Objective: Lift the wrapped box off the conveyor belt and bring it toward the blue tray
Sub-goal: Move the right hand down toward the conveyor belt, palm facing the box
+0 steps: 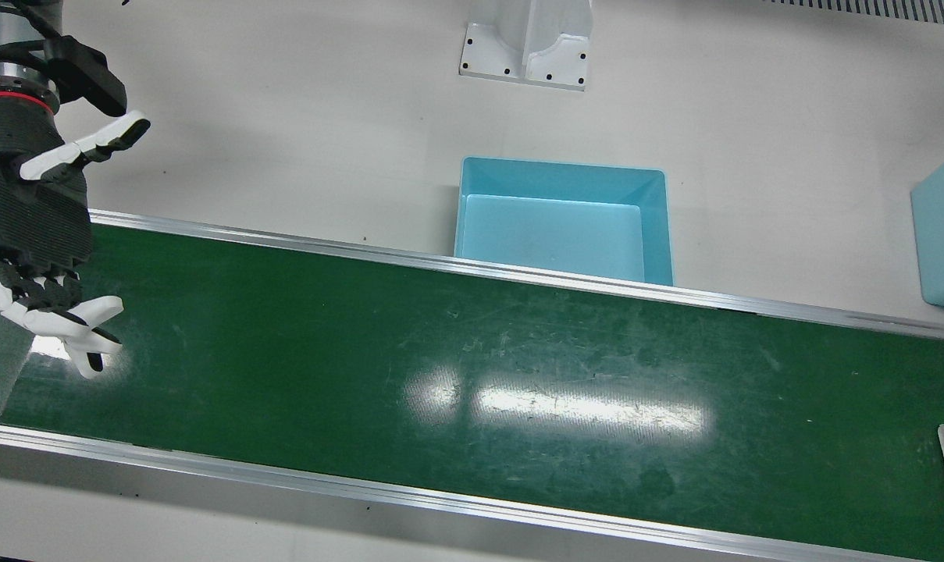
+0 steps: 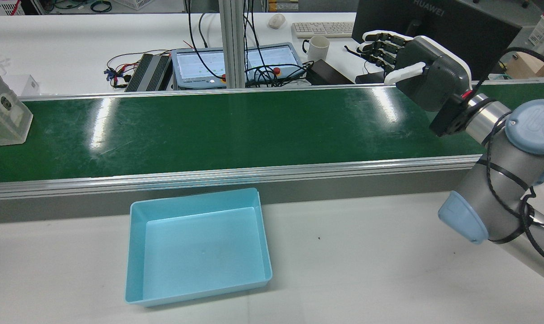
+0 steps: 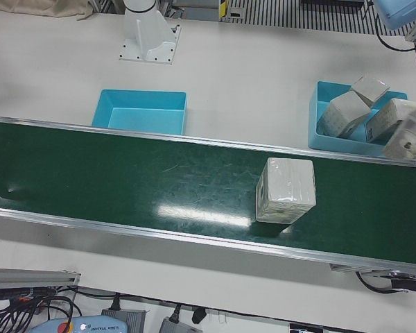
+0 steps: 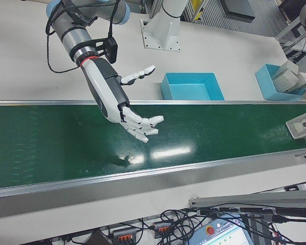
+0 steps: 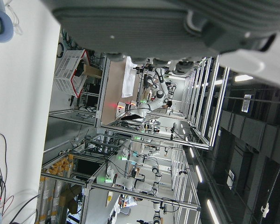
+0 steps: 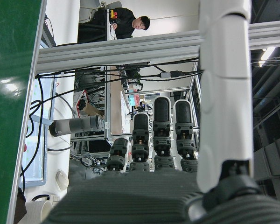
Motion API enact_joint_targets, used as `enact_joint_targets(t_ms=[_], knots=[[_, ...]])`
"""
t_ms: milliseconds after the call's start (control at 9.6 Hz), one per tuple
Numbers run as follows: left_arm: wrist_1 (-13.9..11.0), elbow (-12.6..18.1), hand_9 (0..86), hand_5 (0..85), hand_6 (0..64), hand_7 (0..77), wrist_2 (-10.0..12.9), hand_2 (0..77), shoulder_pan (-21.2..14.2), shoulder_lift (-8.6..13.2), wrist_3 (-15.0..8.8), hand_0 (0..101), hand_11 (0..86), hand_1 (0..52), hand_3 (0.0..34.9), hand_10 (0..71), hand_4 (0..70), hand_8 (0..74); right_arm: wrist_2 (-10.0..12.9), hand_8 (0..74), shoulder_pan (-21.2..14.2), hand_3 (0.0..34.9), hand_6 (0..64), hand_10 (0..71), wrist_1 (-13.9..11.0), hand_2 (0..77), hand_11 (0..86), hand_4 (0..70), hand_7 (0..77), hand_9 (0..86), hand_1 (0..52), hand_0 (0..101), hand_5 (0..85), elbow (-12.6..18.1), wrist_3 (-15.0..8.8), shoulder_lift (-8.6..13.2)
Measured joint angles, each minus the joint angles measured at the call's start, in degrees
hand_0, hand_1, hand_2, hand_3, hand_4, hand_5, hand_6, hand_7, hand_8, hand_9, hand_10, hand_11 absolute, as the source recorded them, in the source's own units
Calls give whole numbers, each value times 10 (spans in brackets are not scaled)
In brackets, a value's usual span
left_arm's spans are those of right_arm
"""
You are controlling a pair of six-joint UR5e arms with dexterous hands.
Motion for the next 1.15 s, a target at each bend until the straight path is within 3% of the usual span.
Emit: enact_joint_targets(t_ms=[208,312,625,729,833,1042,1146], knots=[[0,0,5,11,5,5,0,5,0,0,0,0,5,0,0,5,0,5,0,185,0,0,185,93,-2,16,142,224,365,240,131,502,300,3,0,0],[0,0,5,11,5,5,0,5,0,0,0,0,5,0,0,5,0,5,0,175,0,0,169,82,-3,16,142,202,360,229,115,495,235,5,0,0],[0,0,5,11,5,5,0,5,0,0,0,0,5,0,0,5,0,5,0,142,-10,0,158,27,-2,11,82,169,316,180,125,496,202,-5,-4,6],[0,0,5,11,5,5,0,5,0,0,0,0,5,0,0,5,0,5,0,125,-21,0,147,38,-1,11,60,169,316,158,125,496,196,-19,-5,24],[0,0,5,5,5,5,0,5,0,0,0,0,5,0,0,5,0,5,1,104,-33,0,136,16,-1,16,38,147,262,104,125,495,164,-39,-7,47],[0,0,5,11,5,5,0,11,0,0,0,0,5,0,0,5,0,5,11,93,-64,0,120,16,-1,16,38,131,256,109,125,488,136,-74,-12,90],[0,0,5,11,5,5,0,11,0,0,0,0,5,0,0,5,0,5,26,71,-82,0,125,16,0,55,44,131,262,114,142,486,131,-86,-14,106]])
